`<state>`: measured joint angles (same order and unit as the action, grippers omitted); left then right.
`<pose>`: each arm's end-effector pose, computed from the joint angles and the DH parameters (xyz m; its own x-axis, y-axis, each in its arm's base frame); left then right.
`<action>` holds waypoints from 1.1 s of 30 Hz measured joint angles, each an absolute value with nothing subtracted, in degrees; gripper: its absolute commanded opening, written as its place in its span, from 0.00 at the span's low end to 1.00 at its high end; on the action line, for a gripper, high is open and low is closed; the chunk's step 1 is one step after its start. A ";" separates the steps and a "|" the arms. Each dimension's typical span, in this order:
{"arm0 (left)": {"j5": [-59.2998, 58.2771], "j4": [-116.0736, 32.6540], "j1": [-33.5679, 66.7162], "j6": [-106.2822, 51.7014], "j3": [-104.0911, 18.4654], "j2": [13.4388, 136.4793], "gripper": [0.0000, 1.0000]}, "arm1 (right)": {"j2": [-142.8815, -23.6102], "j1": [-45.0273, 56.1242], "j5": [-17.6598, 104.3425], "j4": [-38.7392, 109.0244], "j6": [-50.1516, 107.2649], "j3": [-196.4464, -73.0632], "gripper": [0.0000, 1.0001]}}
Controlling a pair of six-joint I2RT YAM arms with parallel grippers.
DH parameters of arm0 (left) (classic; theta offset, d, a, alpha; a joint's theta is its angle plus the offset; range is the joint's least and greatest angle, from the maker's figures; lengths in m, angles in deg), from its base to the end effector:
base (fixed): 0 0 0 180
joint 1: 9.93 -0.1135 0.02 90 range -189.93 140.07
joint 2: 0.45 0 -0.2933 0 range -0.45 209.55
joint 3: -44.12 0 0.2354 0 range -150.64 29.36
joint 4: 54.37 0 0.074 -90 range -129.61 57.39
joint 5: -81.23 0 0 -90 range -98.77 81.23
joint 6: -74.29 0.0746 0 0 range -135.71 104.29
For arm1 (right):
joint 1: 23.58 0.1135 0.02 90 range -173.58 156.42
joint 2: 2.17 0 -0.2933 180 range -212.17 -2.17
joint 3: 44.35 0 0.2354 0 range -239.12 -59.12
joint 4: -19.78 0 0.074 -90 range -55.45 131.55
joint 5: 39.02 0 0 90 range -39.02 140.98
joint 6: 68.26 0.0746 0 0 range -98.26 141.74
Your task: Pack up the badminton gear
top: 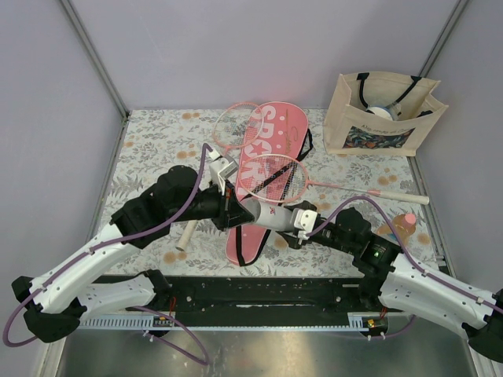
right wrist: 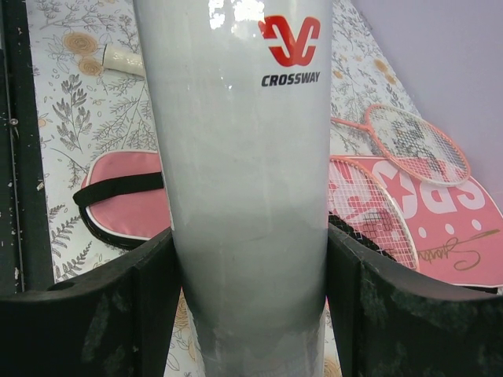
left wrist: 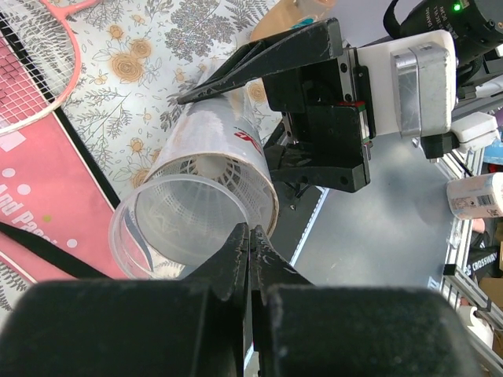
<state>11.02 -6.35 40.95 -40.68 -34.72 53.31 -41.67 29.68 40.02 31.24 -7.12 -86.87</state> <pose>0.1019 -0.1654 0.3936 -0.6142 0.1256 -0.7791 0.7363 0.4466 -0.5084 0.0930 0.1482 0.2909 0.3571 -0.3137 -0.8798 -0.8299 0.3256 -0.4530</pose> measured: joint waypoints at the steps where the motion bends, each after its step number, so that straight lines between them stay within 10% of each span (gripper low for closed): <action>1: 11.08 -6.42 40.95 -40.64 -34.72 53.31 0.00 | -41.67 29.68 39.76 31.24 -7.14 -86.87 0.61; 33: 17.77 -10.50 40.95 -40.99 -32.27 52.68 0.00 | -39.79 29.68 35.69 29.66 -7.86 -84.66 0.64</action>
